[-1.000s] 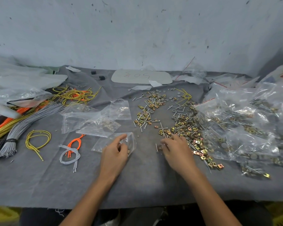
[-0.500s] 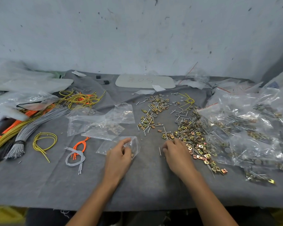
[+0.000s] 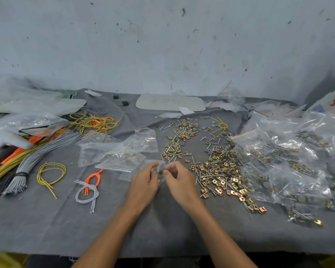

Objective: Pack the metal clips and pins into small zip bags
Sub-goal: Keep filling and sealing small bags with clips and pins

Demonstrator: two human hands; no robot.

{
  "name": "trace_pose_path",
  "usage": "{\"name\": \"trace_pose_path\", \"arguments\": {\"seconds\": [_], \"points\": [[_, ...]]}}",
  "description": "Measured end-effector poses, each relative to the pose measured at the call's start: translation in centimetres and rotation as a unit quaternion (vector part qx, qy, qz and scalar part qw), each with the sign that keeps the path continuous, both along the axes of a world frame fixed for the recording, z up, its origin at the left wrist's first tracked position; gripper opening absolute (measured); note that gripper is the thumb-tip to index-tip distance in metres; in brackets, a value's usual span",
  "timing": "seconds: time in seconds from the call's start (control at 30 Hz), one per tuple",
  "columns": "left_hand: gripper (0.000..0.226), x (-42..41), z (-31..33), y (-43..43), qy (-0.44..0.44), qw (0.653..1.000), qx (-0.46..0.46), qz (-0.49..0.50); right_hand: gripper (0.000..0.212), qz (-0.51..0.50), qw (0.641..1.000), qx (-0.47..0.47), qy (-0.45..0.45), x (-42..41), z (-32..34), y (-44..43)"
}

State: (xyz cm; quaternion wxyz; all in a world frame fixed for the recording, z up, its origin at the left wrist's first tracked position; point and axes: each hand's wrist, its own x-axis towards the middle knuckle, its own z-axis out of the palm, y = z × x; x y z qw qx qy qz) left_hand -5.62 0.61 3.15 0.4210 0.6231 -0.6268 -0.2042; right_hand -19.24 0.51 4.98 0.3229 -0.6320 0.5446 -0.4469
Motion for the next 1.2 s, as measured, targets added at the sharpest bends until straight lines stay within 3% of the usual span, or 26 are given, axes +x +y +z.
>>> {"name": "trace_pose_path", "arguments": {"seconds": [0.1,0.33,0.43,0.57,0.7,0.97,1.2], "points": [[0.034,0.1,-0.2,-0.3,-0.016,1.000,0.009,0.004,0.011,-0.017,0.999,0.033,-0.036,1.2,-0.9,-0.1],[0.034,0.4,0.0,-0.7,-0.035,0.999,0.010,-0.007,0.015,-0.032,0.999,-0.004,-0.023,1.3,-2.3,-0.3],[0.034,0.3,0.0,-0.5,0.005,1.000,0.009,-0.006,0.018,-0.034,0.999,-0.014,-0.001,1.4,-2.6,-0.4],[0.033,0.5,-0.1,0.0,0.117,0.993,0.022,0.000,0.016,-0.043,0.997,-0.009,-0.059,1.1,-2.8,-0.7],[0.034,0.4,0.0,0.2,0.117,0.993,0.023,-0.002,0.027,-0.031,0.997,0.000,-0.068,0.8,-3.1,-1.0],[0.032,0.1,0.3,0.7,0.115,0.993,0.020,0.005,0.018,-0.015,0.997,-0.009,-0.074,1.1,-3.6,-1.1],[0.037,0.2,0.7,1.0,0.126,0.991,0.039,0.013,0.023,-0.029,0.982,0.013,-0.188,0.6,-3.9,-1.5]]}}
